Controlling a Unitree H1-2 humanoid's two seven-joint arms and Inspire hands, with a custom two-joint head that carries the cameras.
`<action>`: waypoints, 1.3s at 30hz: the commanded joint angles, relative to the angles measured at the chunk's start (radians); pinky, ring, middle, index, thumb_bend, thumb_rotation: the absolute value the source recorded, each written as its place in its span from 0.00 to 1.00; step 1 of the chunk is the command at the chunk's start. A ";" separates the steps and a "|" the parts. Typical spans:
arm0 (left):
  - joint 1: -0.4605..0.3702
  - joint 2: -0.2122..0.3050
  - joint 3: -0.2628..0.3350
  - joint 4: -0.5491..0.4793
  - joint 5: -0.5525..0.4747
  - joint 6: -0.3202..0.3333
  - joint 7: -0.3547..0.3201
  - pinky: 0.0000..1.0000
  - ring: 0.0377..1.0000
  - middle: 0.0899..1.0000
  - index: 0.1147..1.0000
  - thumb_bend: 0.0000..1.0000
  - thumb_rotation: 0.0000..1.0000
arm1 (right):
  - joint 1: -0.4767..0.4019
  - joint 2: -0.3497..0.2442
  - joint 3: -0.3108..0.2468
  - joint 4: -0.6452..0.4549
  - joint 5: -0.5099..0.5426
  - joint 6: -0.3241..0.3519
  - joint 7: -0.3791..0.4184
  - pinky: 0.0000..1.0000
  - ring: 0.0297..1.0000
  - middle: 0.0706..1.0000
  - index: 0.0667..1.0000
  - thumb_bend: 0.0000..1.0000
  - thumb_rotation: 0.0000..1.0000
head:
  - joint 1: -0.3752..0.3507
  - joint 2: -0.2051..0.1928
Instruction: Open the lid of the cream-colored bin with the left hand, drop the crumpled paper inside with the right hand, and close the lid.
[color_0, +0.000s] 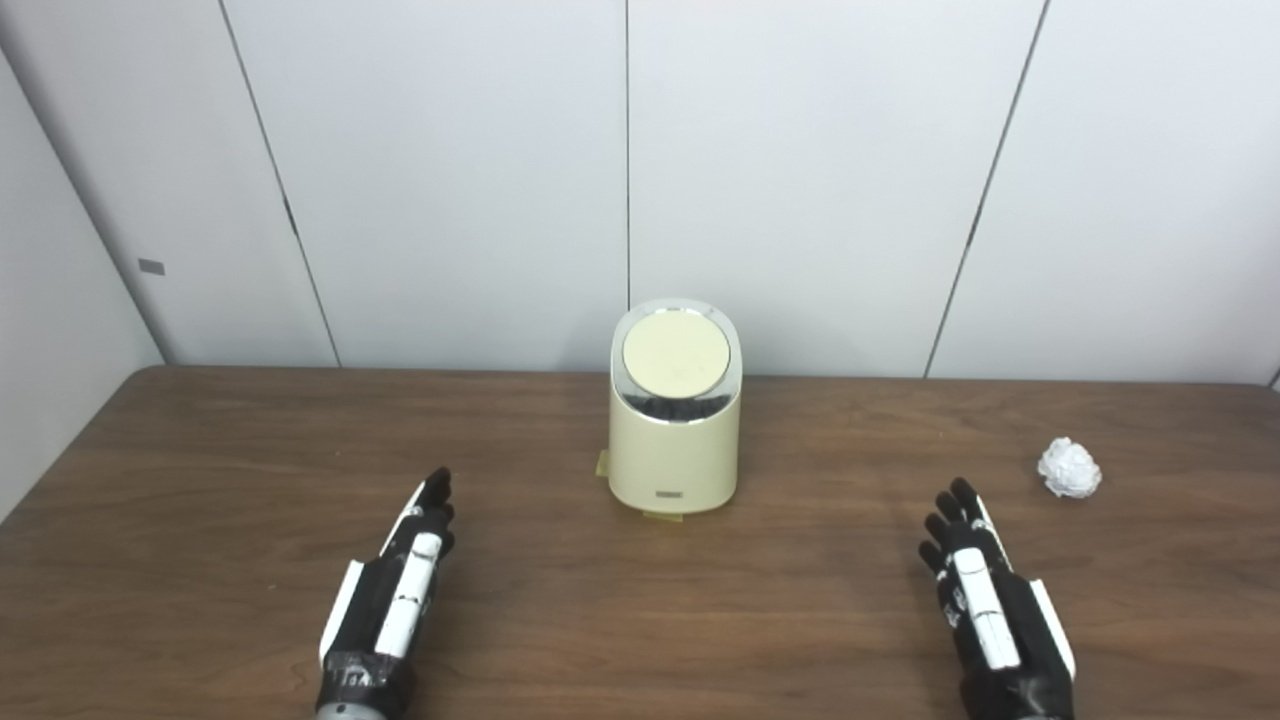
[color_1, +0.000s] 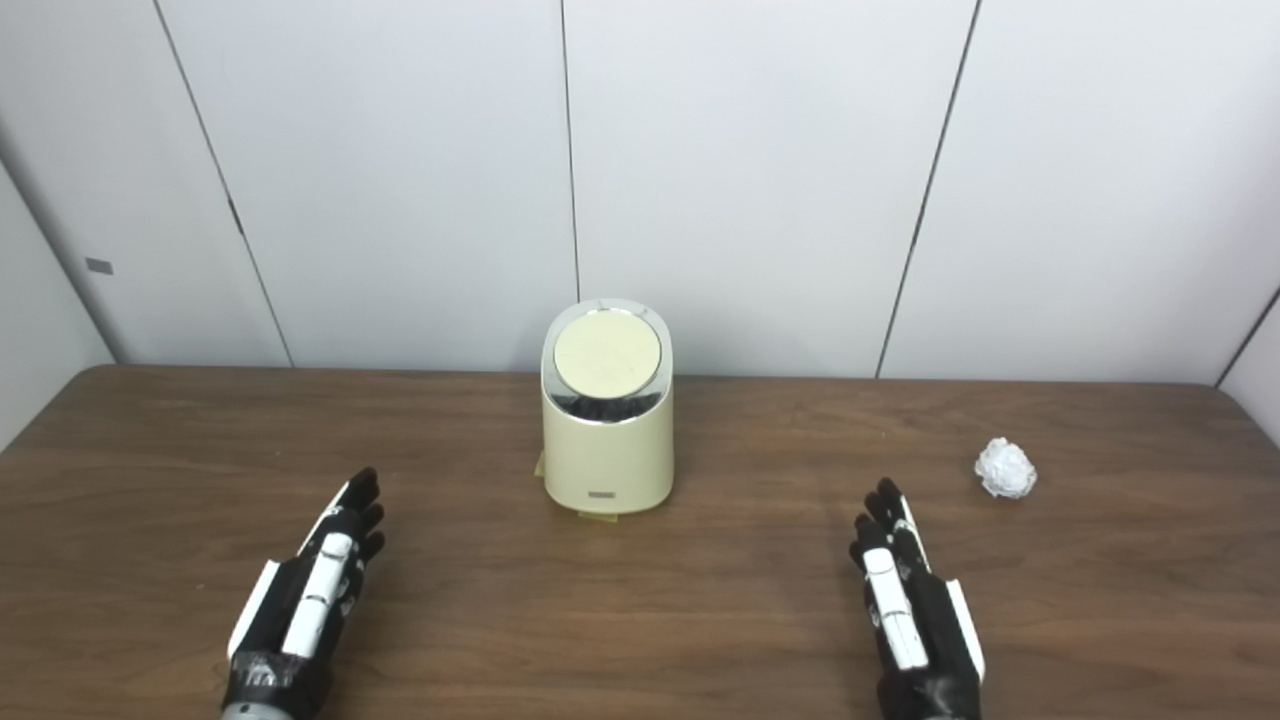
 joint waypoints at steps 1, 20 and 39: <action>0.005 -0.003 -0.001 -0.016 -0.008 -0.028 0.003 1.00 1.00 1.00 1.00 0.56 0.83 | -0.030 -0.001 -0.004 -0.025 0.012 -0.030 0.010 0.97 0.98 0.98 0.98 0.57 0.75 | 0.002 0.001; -0.003 -0.006 0.002 -0.007 -0.010 -0.028 0.007 1.00 1.00 1.00 1.00 0.57 0.81 | -0.038 -0.005 0.002 -0.012 -0.002 -0.037 0.011 0.97 0.98 0.98 0.99 0.58 0.76 | 0.002 -0.007; -0.354 0.034 -0.096 -0.107 0.180 0.316 0.060 0.90 0.98 0.99 1.00 0.77 0.45 | -0.062 -0.003 0.006 0.005 -0.005 -0.028 0.008 0.97 0.98 0.99 0.98 0.59 0.74 | -0.022 -0.012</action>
